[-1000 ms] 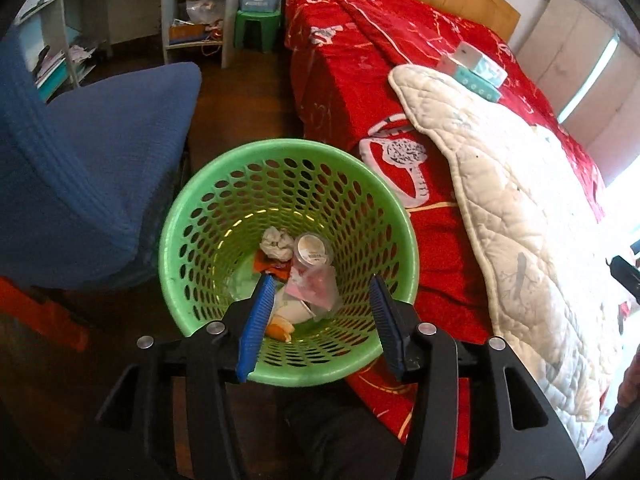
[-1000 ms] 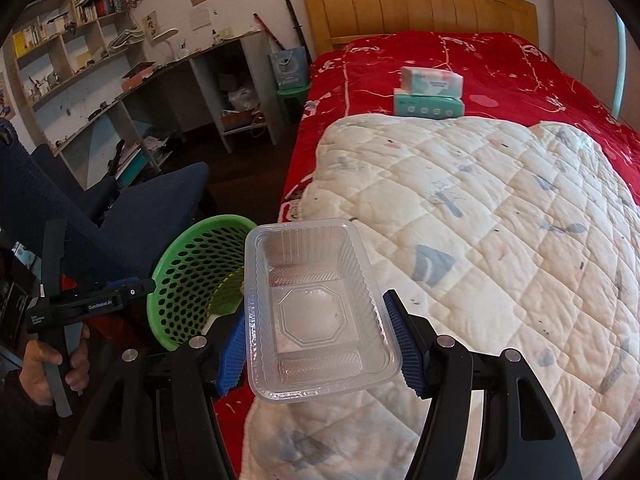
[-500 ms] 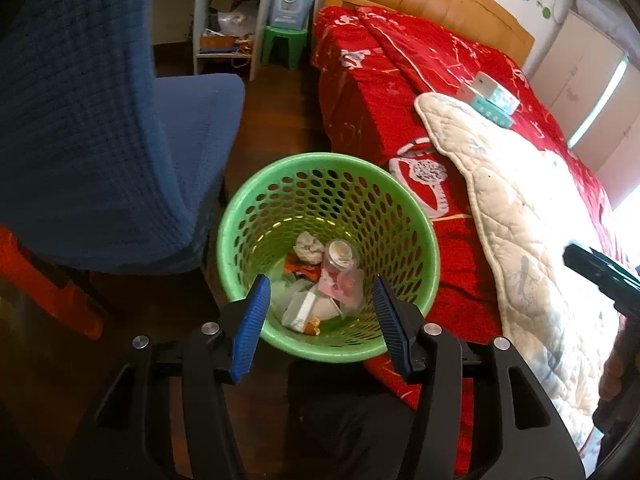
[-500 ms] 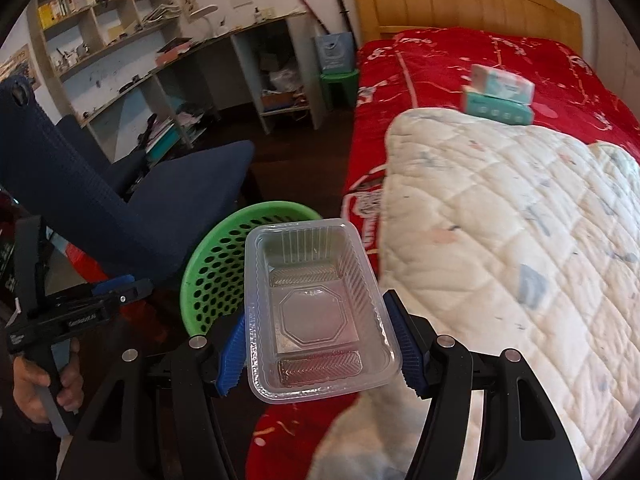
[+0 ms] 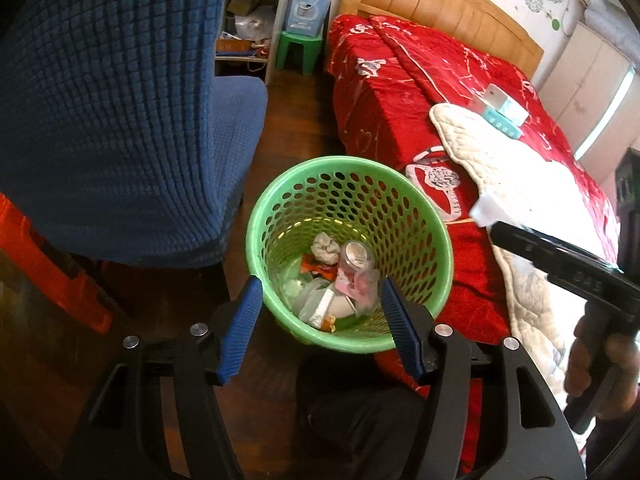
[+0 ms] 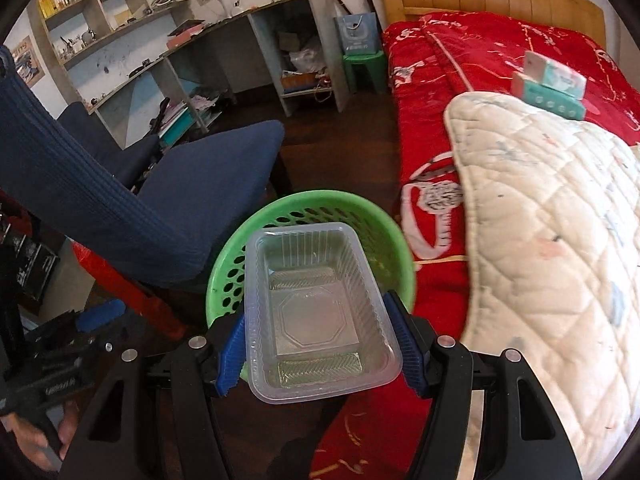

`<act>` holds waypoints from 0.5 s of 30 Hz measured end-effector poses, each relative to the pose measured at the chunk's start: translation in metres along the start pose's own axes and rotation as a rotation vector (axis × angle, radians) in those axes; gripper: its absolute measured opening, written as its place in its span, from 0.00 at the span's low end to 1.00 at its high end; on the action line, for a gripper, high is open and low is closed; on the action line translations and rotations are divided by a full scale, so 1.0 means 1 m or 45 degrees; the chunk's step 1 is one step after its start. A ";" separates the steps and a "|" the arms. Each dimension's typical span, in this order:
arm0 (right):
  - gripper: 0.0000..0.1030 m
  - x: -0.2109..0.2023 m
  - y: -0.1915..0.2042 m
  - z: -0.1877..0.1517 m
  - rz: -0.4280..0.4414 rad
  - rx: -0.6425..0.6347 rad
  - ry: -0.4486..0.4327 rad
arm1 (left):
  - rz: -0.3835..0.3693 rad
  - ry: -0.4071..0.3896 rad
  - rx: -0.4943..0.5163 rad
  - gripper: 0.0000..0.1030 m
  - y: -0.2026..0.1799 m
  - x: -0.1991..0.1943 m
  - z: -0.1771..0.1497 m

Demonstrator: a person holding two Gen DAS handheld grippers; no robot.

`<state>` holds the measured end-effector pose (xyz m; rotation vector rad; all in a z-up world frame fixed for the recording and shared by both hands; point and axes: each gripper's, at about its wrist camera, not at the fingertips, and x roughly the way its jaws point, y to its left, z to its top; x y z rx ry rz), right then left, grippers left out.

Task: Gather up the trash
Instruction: 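Lower the clear container into the wastebasket and open the right tool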

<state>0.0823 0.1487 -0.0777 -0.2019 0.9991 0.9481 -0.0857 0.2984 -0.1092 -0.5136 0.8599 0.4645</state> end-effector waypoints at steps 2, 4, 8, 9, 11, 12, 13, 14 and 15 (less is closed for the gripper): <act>0.63 0.009 0.004 0.001 0.022 0.015 0.012 | -0.003 0.002 -0.006 0.60 0.001 0.000 -0.001; 0.66 0.015 0.005 0.000 0.039 0.027 0.018 | -0.004 0.001 -0.009 0.60 0.001 -0.001 -0.002; 0.67 0.015 0.007 -0.002 0.056 0.032 0.017 | -0.003 -0.001 -0.011 0.61 0.000 -0.002 -0.003; 0.69 0.014 0.007 -0.003 0.057 0.033 0.014 | -0.005 -0.002 -0.012 0.61 0.001 -0.002 -0.003; 0.71 0.007 0.005 -0.004 0.048 0.028 0.001 | -0.005 -0.004 -0.012 0.62 -0.001 -0.004 -0.004; 0.72 0.004 0.004 -0.005 0.047 0.028 -0.002 | -0.006 -0.005 -0.010 0.63 -0.003 -0.004 -0.003; 0.73 0.001 0.002 -0.007 0.047 0.030 -0.005 | -0.006 -0.009 -0.006 0.65 -0.005 -0.006 -0.003; 0.75 -0.005 -0.001 -0.009 0.036 0.035 -0.017 | -0.006 -0.013 -0.001 0.66 -0.008 -0.007 -0.003; 0.77 -0.010 -0.003 -0.011 0.022 0.034 -0.026 | -0.007 -0.017 0.005 0.66 -0.011 -0.008 -0.003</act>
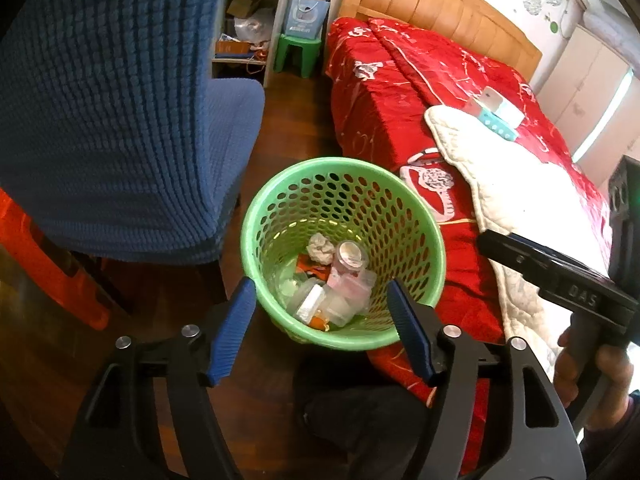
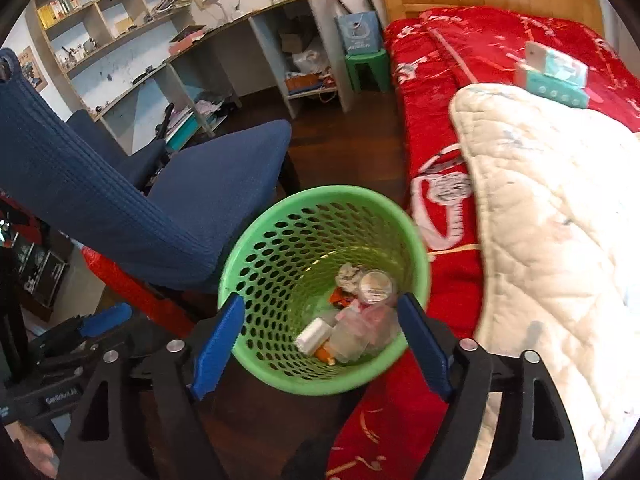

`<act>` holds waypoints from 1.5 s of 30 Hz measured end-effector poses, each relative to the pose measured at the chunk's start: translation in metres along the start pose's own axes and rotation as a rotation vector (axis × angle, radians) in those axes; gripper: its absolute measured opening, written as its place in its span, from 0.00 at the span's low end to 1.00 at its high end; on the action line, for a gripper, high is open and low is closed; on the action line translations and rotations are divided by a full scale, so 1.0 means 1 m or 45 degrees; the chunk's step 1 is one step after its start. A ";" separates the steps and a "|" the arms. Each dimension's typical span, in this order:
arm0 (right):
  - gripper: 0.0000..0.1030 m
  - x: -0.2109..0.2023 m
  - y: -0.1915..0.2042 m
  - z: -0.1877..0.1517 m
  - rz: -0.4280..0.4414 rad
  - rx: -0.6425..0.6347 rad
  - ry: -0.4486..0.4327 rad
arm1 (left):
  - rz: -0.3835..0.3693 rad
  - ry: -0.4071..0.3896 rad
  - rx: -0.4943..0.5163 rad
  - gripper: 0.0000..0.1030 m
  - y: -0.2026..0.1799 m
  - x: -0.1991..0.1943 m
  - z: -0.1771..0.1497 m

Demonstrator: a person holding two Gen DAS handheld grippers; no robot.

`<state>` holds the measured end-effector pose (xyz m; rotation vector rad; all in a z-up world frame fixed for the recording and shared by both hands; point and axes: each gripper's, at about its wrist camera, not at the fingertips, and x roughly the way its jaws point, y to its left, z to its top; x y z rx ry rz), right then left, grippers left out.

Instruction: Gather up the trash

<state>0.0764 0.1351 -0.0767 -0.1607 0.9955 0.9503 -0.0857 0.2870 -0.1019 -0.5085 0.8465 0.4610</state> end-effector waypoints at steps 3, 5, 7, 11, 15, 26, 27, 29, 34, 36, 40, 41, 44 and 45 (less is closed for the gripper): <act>0.79 -0.017 -0.009 -0.005 -0.050 0.005 -0.026 | -0.004 -0.007 0.023 0.68 -0.009 -0.002 0.001; 0.83 -0.031 -0.019 -0.010 -0.076 0.025 -0.048 | -0.006 -0.016 0.041 0.71 -0.017 -0.004 0.001; 0.85 -0.042 -0.025 -0.014 -0.104 0.039 -0.068 | -0.006 -0.025 0.057 0.75 -0.024 -0.007 0.000; 0.88 -0.070 -0.042 -0.025 -0.197 0.058 -0.108 | 0.001 -0.049 0.114 0.77 -0.042 -0.011 0.002; 0.90 -0.093 -0.056 -0.036 -0.282 0.077 -0.124 | -0.006 -0.066 0.162 0.83 -0.062 -0.016 0.002; 0.92 -0.160 -0.096 -0.083 -0.514 0.198 -0.167 | -0.018 -0.163 0.358 0.91 -0.131 -0.041 -0.003; 0.92 -0.165 -0.098 -0.086 -0.530 0.208 -0.173 | -0.021 -0.168 0.368 0.93 -0.137 -0.042 -0.003; 0.93 -0.177 -0.105 -0.094 -0.556 0.232 -0.182 | -0.037 -0.186 0.393 0.95 -0.148 -0.046 -0.005; 0.93 -0.205 -0.115 -0.108 -0.595 0.291 -0.221 | -0.056 -0.202 0.441 0.95 -0.172 -0.052 -0.011; 0.93 -0.215 -0.120 -0.112 -0.615 0.310 -0.237 | -0.068 -0.202 0.456 0.95 -0.180 -0.053 -0.014; 0.93 -0.232 -0.125 -0.121 -0.634 0.337 -0.262 | -0.072 -0.216 0.487 0.95 -0.191 -0.057 -0.020; 0.93 -0.235 -0.125 -0.123 -0.641 0.339 -0.267 | -0.077 -0.220 0.499 0.95 -0.194 -0.059 -0.021; 0.93 -0.244 -0.124 -0.127 -0.662 0.339 -0.277 | -0.075 -0.229 0.522 0.95 -0.203 -0.061 -0.024; 0.93 -0.245 -0.124 -0.128 -0.664 0.342 -0.279 | -0.076 -0.232 0.530 0.95 -0.205 -0.062 -0.025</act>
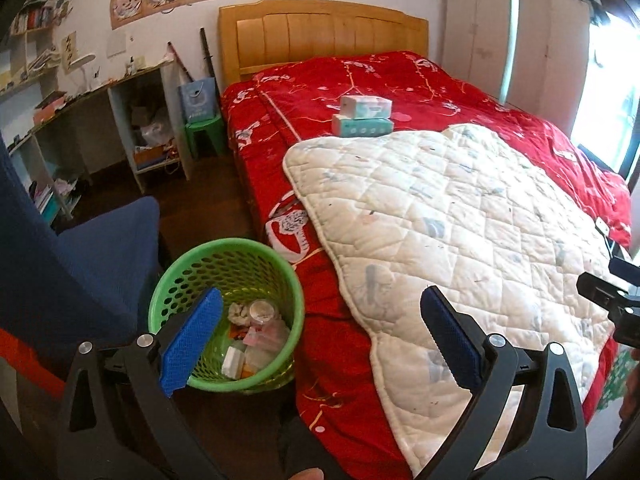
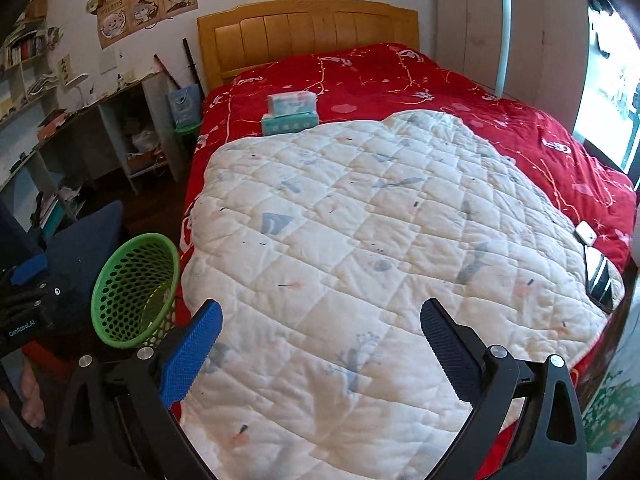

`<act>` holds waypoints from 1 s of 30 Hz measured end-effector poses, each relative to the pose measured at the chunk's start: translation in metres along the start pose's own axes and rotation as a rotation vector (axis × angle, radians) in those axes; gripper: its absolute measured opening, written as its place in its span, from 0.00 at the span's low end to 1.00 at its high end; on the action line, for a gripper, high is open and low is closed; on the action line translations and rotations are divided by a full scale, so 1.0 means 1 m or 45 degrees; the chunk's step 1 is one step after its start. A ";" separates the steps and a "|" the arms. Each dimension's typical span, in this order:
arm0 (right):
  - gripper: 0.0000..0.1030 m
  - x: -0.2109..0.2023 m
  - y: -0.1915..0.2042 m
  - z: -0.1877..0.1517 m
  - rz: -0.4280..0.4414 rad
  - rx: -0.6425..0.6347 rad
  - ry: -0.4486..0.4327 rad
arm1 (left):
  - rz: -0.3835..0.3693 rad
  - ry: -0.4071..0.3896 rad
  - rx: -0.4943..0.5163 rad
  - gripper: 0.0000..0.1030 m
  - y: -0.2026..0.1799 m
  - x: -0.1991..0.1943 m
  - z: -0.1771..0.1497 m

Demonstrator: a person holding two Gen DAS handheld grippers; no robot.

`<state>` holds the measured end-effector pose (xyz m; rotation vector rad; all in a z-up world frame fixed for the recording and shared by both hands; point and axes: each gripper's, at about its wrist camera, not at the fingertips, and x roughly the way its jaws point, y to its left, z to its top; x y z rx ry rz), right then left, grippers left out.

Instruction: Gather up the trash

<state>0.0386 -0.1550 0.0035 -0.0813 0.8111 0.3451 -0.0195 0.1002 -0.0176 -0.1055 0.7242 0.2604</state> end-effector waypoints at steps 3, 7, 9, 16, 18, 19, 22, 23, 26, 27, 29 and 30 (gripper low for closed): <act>0.93 -0.005 -0.004 0.000 0.000 0.011 -0.010 | 0.005 -0.011 0.015 0.95 -0.004 -0.004 0.001; 0.93 -0.010 -0.005 0.000 -0.004 0.009 -0.025 | 0.005 -0.018 0.009 0.95 -0.007 -0.010 0.000; 0.93 -0.012 -0.004 0.001 -0.005 0.006 -0.032 | 0.003 -0.025 0.010 0.95 -0.009 -0.012 0.000; 0.93 -0.019 -0.001 0.000 -0.013 -0.010 -0.049 | 0.008 -0.045 0.014 0.95 -0.012 -0.019 0.002; 0.93 -0.021 -0.001 0.000 -0.015 -0.011 -0.054 | 0.009 -0.045 0.017 0.95 -0.013 -0.020 0.001; 0.93 -0.022 -0.001 0.000 -0.016 -0.013 -0.056 | 0.009 -0.045 0.016 0.95 -0.013 -0.020 0.001; 0.93 -0.023 -0.001 0.000 -0.017 -0.014 -0.058 | 0.008 -0.049 0.014 0.95 -0.014 -0.020 0.001; 0.93 -0.024 -0.001 0.000 -0.019 -0.016 -0.059 | 0.007 -0.050 0.015 0.95 -0.014 -0.021 0.001; 0.93 -0.026 -0.001 -0.001 -0.015 -0.013 -0.063 | 0.007 -0.052 0.017 0.95 -0.016 -0.022 0.000; 0.93 -0.025 -0.001 -0.001 -0.018 -0.013 -0.061 | 0.006 -0.054 0.018 0.95 -0.018 -0.023 0.000; 0.93 -0.025 -0.001 -0.001 -0.020 -0.014 -0.057 | 0.005 -0.056 0.020 0.95 -0.019 -0.024 -0.001; 0.93 -0.025 -0.002 0.000 -0.021 -0.013 -0.058 | 0.003 -0.056 0.022 0.95 -0.020 -0.024 -0.001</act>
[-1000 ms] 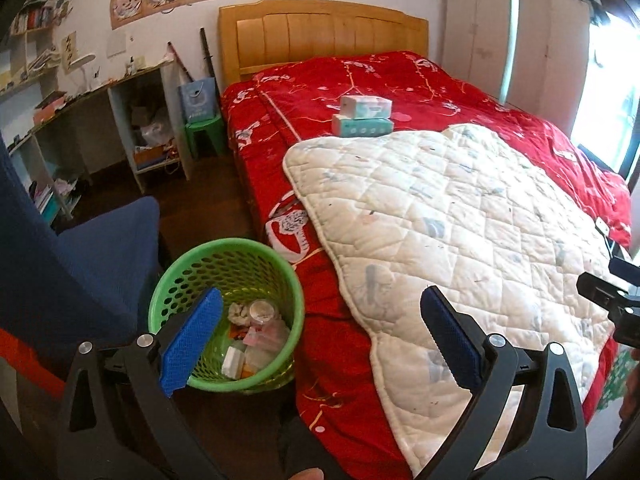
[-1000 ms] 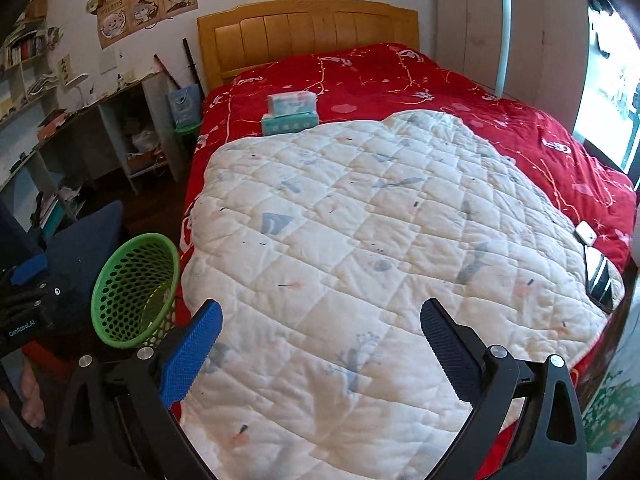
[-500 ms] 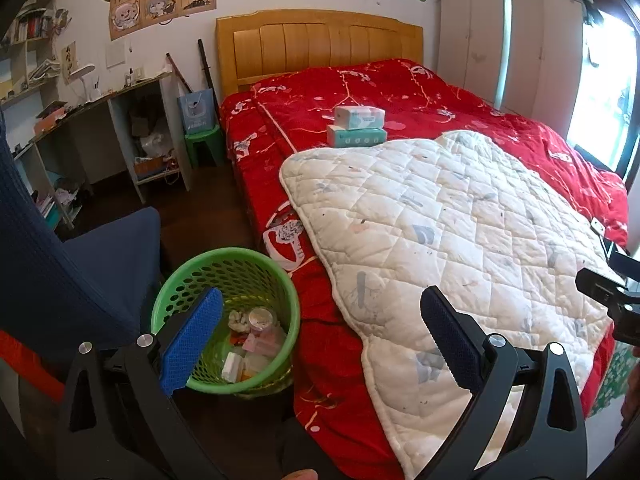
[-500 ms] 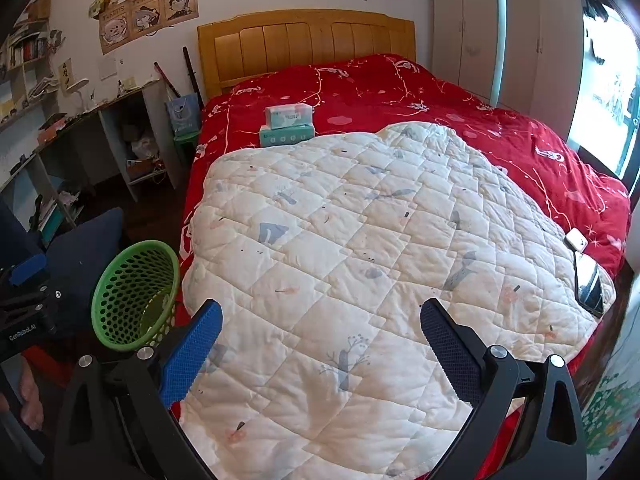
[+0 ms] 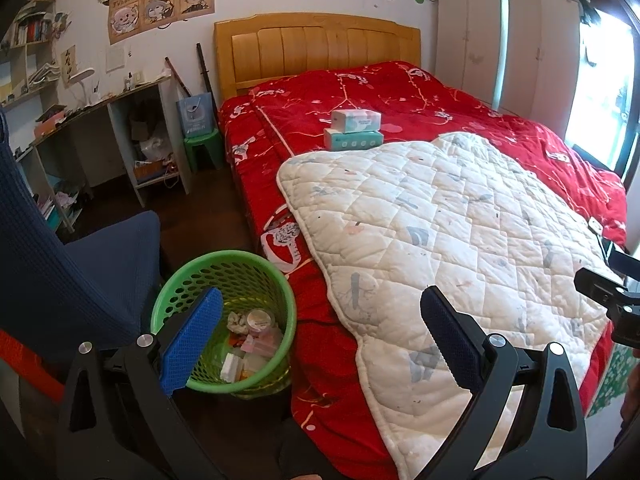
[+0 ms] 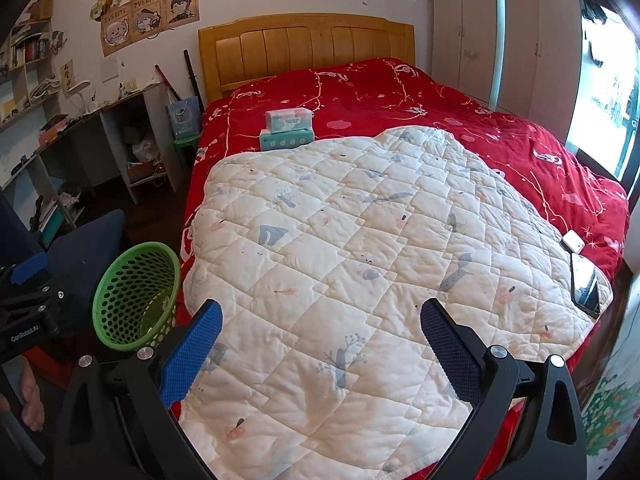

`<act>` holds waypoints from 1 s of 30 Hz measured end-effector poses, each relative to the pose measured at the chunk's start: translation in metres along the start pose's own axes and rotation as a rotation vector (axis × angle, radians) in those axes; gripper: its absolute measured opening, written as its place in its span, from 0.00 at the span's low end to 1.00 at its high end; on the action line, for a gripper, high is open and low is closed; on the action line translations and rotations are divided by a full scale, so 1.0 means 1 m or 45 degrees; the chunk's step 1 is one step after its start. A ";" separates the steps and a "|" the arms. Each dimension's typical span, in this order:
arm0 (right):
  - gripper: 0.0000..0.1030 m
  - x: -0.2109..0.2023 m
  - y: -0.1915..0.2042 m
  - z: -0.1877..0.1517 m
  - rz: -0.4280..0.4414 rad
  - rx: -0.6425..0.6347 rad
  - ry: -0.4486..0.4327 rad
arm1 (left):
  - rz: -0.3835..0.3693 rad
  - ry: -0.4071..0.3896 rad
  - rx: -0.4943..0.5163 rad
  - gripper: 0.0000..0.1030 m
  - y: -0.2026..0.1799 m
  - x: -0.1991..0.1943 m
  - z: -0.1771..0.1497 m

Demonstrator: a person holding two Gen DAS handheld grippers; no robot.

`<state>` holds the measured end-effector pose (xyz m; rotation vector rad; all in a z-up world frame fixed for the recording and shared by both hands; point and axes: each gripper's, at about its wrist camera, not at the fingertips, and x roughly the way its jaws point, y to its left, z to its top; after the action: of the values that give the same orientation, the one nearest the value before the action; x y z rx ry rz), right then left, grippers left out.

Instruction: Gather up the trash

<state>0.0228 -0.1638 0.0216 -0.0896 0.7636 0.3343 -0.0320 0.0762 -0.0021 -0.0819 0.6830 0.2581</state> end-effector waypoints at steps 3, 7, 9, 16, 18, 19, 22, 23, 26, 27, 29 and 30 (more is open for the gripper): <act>0.93 -0.002 0.000 0.000 0.002 0.005 -0.001 | -0.004 0.000 0.003 0.95 -0.002 0.000 0.000; 0.93 -0.001 -0.001 0.001 0.003 0.007 -0.002 | -0.003 0.001 0.006 0.95 -0.003 -0.001 0.000; 0.93 -0.001 -0.001 0.000 0.000 0.007 -0.002 | -0.003 0.002 0.006 0.95 -0.003 -0.001 -0.001; 0.93 -0.001 -0.001 0.001 0.003 0.007 0.001 | -0.001 0.003 0.007 0.95 -0.004 -0.001 -0.001; 0.93 -0.001 -0.001 0.001 0.001 0.003 0.002 | 0.000 0.003 0.006 0.95 -0.004 -0.001 -0.001; 0.93 -0.001 -0.001 0.001 0.003 0.004 0.003 | 0.000 0.003 0.005 0.95 -0.004 -0.001 -0.001; 0.93 0.001 0.000 0.000 0.005 0.006 0.006 | 0.000 0.004 0.004 0.95 -0.004 0.000 -0.001; 0.93 0.002 0.001 0.001 0.005 0.005 0.008 | -0.001 0.004 0.004 0.95 -0.003 0.000 -0.002; 0.93 0.002 0.002 0.000 0.005 0.003 0.007 | 0.001 0.003 0.002 0.95 -0.003 0.000 -0.002; 0.93 0.002 0.001 0.000 0.007 0.005 0.007 | 0.002 0.004 0.002 0.95 -0.003 0.001 -0.002; 0.93 0.004 0.002 0.000 0.008 0.006 0.009 | 0.002 0.005 0.003 0.95 -0.003 0.001 -0.002; 0.93 0.003 0.002 -0.001 0.006 0.006 0.009 | 0.003 0.007 0.003 0.95 -0.003 0.001 -0.003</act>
<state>0.0239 -0.1615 0.0190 -0.0848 0.7715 0.3371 -0.0321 0.0731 -0.0048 -0.0795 0.6890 0.2593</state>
